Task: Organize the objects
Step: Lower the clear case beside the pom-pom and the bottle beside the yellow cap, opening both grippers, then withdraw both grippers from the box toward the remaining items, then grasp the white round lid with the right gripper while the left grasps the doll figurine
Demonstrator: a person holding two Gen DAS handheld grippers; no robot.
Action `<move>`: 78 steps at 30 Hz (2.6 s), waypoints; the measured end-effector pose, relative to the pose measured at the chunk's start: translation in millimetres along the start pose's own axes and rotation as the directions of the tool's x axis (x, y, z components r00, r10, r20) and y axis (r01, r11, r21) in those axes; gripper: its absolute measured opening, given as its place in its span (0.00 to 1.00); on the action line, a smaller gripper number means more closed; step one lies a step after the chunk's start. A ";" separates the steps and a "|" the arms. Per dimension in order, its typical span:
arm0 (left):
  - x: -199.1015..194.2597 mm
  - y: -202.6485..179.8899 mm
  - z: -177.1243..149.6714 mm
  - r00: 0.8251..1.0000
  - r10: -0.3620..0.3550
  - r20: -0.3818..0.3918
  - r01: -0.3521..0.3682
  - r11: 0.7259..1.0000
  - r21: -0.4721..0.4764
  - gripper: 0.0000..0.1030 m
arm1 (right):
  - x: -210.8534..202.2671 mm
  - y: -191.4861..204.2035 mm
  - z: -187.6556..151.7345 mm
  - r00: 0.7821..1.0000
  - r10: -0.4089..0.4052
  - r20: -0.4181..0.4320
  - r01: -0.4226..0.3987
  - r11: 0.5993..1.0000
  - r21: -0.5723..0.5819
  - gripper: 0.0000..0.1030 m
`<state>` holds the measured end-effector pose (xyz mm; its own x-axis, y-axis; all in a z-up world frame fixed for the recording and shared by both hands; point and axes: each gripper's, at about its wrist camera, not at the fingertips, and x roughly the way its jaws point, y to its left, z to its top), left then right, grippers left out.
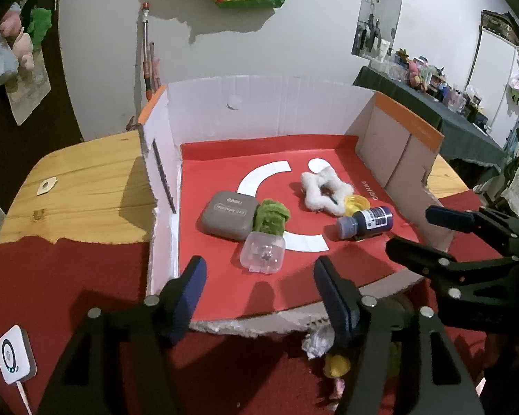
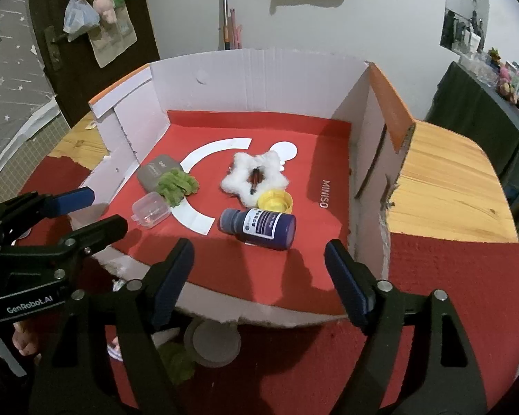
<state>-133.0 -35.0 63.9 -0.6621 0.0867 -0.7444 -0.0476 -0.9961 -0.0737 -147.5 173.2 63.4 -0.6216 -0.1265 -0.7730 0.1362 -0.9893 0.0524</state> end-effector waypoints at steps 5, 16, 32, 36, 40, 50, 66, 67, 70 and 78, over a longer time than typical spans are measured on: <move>-8.6 0.2 -4.6 1.000 0.009 0.016 -0.009 1.000 -0.007 0.73 | -9.7 2.4 -5.0 1.000 0.001 0.013 -0.001 1.000 -0.001 0.82; -26.4 -2.4 -14.0 0.999 0.026 0.043 -0.025 1.000 -0.004 0.85 | -26.7 6.1 -15.2 0.999 0.002 0.037 -0.002 1.000 0.000 0.89; -46.1 -5.1 -28.6 0.996 0.052 0.066 -0.051 0.999 -0.017 0.97 | -50.1 11.2 -28.2 0.998 -0.006 0.068 0.006 1.000 -0.001 0.95; -49.3 -5.7 -32.4 0.996 0.056 0.067 -0.055 0.998 -0.019 0.99 | -54.3 12.4 -32.4 0.997 -0.008 0.072 0.008 1.000 -0.001 0.95; -53.0 -7.2 -36.1 0.996 0.057 0.069 -0.056 0.998 -0.017 0.99 | -57.1 12.5 -35.4 0.997 -0.009 0.075 0.009 1.000 -0.001 0.95; -55.7 -10.0 -43.5 0.996 0.059 0.063 -0.058 0.998 -0.016 1.00 | -64.5 13.7 -44.5 0.997 -0.010 0.078 0.010 1.000 0.001 0.95; -45.1 -14.1 -61.3 0.999 0.050 0.012 -0.050 0.999 -0.014 1.00 | -56.1 10.6 -59.8 0.999 -0.010 0.039 0.010 1.000 0.010 0.95; -43.8 -14.8 -61.8 0.999 0.050 0.009 -0.049 0.999 -0.012 1.00 | -54.3 10.0 -60.9 0.999 -0.010 0.033 0.009 1.000 0.011 0.95; -40.4 -17.8 -63.7 0.999 0.044 0.000 -0.044 0.999 -0.008 1.00 | -49.3 7.6 -64.2 1.000 -0.011 0.018 0.011 1.000 0.014 0.95; -31.2 -26.7 -70.3 0.999 0.038 -0.028 -0.038 0.999 0.010 1.00 | -40.6 -0.9 -69.0 1.000 -0.029 0.001 0.029 0.999 0.027 0.95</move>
<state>-58.5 -10.1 42.4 -0.6425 0.0492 -0.7647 -0.0305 -0.9988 -0.0387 -69.2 184.2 51.1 -0.6261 -0.0974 -0.7737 0.0970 -0.9942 0.0467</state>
